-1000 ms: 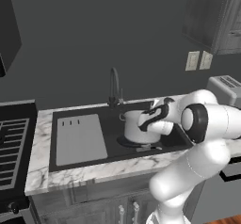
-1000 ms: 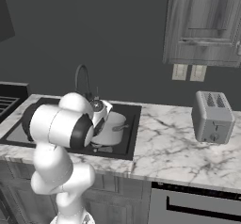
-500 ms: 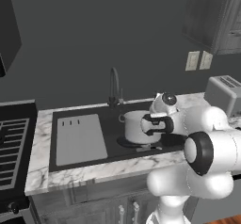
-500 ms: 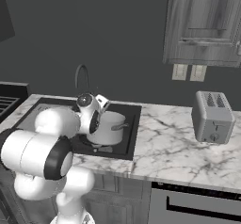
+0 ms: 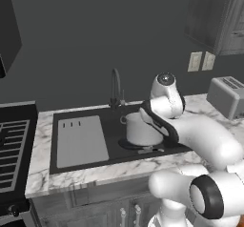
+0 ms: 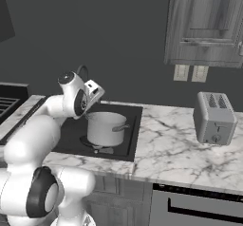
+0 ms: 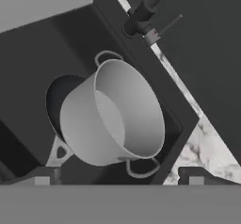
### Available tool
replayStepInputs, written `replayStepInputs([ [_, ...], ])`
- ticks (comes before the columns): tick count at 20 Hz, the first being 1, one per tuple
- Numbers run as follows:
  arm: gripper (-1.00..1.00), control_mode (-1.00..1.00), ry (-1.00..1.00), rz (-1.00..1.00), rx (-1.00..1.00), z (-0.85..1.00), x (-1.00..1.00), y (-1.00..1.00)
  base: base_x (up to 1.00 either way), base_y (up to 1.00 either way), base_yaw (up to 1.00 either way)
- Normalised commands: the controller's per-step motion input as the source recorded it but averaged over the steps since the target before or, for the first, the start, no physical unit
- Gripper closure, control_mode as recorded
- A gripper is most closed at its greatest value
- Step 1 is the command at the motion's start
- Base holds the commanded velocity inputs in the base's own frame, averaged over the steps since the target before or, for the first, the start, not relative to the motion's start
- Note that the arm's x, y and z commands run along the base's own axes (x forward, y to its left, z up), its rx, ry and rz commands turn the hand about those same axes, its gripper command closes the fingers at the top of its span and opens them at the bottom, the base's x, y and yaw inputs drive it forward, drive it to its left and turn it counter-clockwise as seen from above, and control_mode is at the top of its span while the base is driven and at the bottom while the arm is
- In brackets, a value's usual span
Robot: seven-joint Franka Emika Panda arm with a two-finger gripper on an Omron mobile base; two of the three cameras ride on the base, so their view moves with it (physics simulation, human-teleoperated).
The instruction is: Move the pot and pan from the stove into the sink.
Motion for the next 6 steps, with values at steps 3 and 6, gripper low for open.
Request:
replayStepInputs([
  [3, -1.00, -1.00, 0.15, -0.10, 0.00, 0.94, -0.57, -0.05, 0.00, 0.00, 0.00],
  [6, -1.00, -1.00, 0.15, -0.09, 0.00, 0.73, -0.67, -0.20, 0.00, 0.00, 0.00],
])
